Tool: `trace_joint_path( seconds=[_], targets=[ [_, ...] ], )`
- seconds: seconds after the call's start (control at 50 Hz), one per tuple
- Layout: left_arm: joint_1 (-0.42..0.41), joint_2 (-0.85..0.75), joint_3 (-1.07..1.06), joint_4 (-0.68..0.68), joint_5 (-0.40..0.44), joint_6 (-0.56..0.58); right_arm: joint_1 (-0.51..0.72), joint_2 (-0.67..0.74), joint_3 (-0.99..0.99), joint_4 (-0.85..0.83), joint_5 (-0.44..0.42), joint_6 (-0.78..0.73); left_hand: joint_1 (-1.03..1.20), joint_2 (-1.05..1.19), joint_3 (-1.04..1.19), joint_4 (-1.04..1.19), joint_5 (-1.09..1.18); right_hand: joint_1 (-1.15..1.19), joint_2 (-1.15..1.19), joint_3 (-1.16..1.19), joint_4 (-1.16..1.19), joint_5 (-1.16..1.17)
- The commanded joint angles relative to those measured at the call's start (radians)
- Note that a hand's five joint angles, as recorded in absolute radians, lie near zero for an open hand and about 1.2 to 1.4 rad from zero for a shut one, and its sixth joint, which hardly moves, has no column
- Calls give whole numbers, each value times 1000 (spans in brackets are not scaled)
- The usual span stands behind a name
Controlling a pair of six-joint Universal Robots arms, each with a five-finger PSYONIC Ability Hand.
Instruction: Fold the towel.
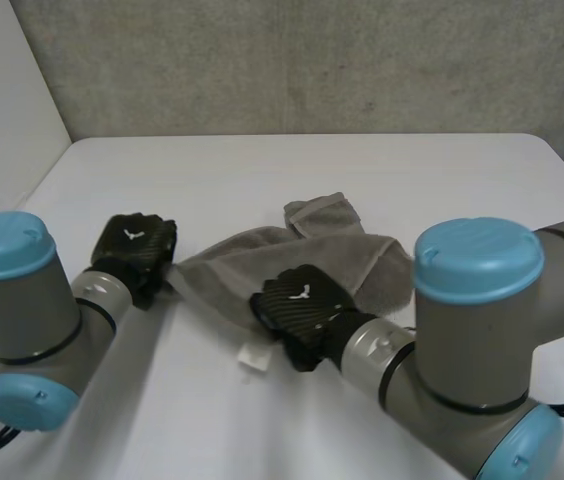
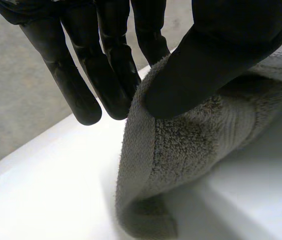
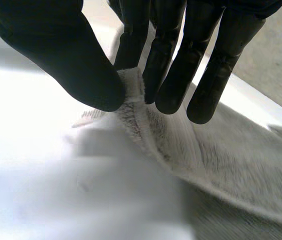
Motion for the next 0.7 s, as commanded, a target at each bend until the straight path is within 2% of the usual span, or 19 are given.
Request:
trace_joint_path(
  seconds=[0.02, 0.04, 0.06, 0.08, 0.1, 0.12, 0.14, 0.18, 0.26, 0.3, 0.42, 0.46, 0.5, 0.52, 0.54, 0.56, 0.6, 0.62, 0.7],
  targets=[
    [102, -29, 58, 28, 4, 0, 94, 17, -30, -120, -23, 333, 215, 179, 181, 179, 192, 106, -101, -106, -114, -79],
    [118, -35, 61, 32, 4, 0, 94, 17, -30, -121, -23, 333, 215, 179, 181, 179, 192, 103, -104, -109, -117, -83],
    [118, -35, 61, 32, 4, 0, 97, 24, -42, -127, -14, 351, 215, 179, 181, 179, 192, -298, -505, -511, -518, -484],
    [130, -35, 58, 29, 7, 0, 95, 37, -55, -121, -11, 344, -52, -88, -86, -88, -75, -622, -829, -834, -842, -807],
    [130, -35, 58, 29, 7, 0, 95, 37, -55, -121, -11, 344, -55, -90, -89, -91, -78, -625, -832, -837, -845, -811],
    [135, -35, 52, 24, 8, 2, 88, 40, -62, -110, -5, 336, -479, -515, -513, -515, -502, -800, -1007, -1012, -1020, -985],
    [136, -31, 46, 16, 11, 3, 88, 40, -62, -110, -4, 336, -911, -946, -945, -947, -934, -800, -1007, -1012, -1020, -985],
    [136, -23, 40, 6, 11, 6, 66, 26, -64, -66, 14, 318, -1007, -1042, -1041, -1043, -1030, -800, -1007, -1012, -1020, -985],
    [136, 29, 9, -59, 13, 22, -24, 12, -62, -7, 25, 293, -1007, -1042, -1041, -1043, -1030, -800, -1007, -1012, -1020, -985],
    [132, 50, 4, -79, 14, 25, -134, -20, -46, 59, 13, 269, -1007, -1042, -1041, -1043, -1030, -800, -1007, -1012, -1020, -985],
    [104, 103, -31, -140, 13, 17, -259, -61, 31, 80, -9, 255, -1007, -1042, -1041, -1043, -1030, -800, -1007, -1012, -1020, -985],
    [73, 120, -43, -148, 11, 14, -285, -77, 51, 76, -20, 249, -1006, -1041, -1040, -1042, -1029, -800, -1007, -1012, -1020, -985],
    [0, 136, -62, -154, 8, 10, -317, -97, 73, 68, -27, 238, -997, -1033, -1032, -1034, -1020, -800, -1007, -1012, -1020, -985],
    [0, 137, -62, -154, 8, 9, -351, -113, 97, 59, -38, 226, -997, -1033, -1031, -1033, -1020, -800, -1007, -1012, -1020, -985],
    [-53, 140, -63, -156, 4, 5, -378, -124, 121, 42, -47, 217, -994, -1030, -1029, -1031, -1017, -800, -1007, -1012, -1020, -985],
    [-54, 140, -63, -156, 4, 5, -379, -124, 122, 42, -47, 217, -994, -1030, -1029, -1031, -1017, -800, -1007, -1012, -1020, -985],
    [-135, 140, -62, -154, -1, -42, -409, -140, 166, -2, -58, 204, -991, -1027, -1026, -1028, -1014, -800, -1007, -1012, -1020, -985],
    [-135, 140, -62, -154, -1, -43, -419, -146, 189, -28, -57, 204, -991, -1027, -1026, -1028, -1014, -800, -1007, -1012, -1020, -985],
    [-232, 121, -25, -148, -3, -179, -434, -153, 227, -73, -52, 201, -977, -1012, -1011, -1013, -1000, -800, -1007, -1012, -1020, -985]
  ],
)
